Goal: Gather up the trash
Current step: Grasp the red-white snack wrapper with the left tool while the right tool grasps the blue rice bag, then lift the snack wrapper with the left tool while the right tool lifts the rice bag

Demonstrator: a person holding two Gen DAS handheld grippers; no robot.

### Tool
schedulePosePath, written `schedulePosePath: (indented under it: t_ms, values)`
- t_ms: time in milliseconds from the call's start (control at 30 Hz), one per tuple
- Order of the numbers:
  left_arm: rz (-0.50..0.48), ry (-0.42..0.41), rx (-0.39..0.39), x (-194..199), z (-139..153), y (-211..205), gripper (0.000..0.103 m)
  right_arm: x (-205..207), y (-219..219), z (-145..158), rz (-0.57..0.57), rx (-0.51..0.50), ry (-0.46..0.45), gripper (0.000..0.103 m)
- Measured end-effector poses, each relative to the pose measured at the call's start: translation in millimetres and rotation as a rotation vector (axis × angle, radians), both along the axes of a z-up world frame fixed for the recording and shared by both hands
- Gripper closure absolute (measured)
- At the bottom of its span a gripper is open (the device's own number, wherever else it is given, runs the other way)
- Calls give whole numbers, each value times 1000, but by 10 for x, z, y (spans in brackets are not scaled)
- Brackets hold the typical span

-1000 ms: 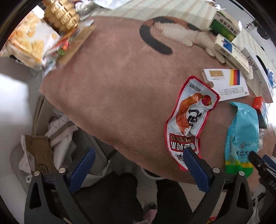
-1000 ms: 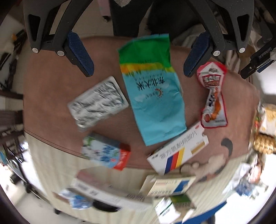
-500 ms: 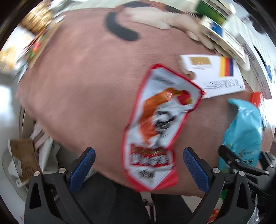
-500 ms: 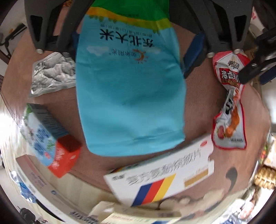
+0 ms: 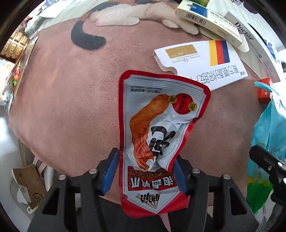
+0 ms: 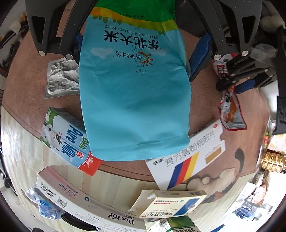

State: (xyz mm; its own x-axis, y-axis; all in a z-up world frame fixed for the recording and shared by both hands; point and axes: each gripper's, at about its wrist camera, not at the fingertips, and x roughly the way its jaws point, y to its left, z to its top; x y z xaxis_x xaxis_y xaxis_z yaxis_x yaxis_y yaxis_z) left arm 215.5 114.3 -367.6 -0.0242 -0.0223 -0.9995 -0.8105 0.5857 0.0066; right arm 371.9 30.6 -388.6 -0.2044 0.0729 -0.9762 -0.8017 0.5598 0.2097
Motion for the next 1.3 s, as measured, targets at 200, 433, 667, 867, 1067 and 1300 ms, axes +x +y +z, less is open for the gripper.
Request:
schedulePosePath:
  t_ms: [200, 433, 667, 867, 1067, 1300]
  values:
    - [10, -32, 11, -12, 151, -60, 70, 207, -256, 146, 1, 35, 7, 8]
    - [57, -89, 4, -10, 364, -111, 77, 176, -349, 236, -6, 58, 1, 8]
    - [102, -162, -19, -190, 561, -84, 87, 227, -426, 349, -13, 87, 13, 8]
    - [195, -181, -30, -435, 595, -6, 81, 273, -509, 408, -19, 93, 23, 8]
    - [259, -81, -57, -420, 314, 77, 53, 325, -508, 374, -38, 85, 33, 8]
    - [192, -20, -48, -279, 258, 122, 19, 340, -422, 332, -40, 86, 28, 8]
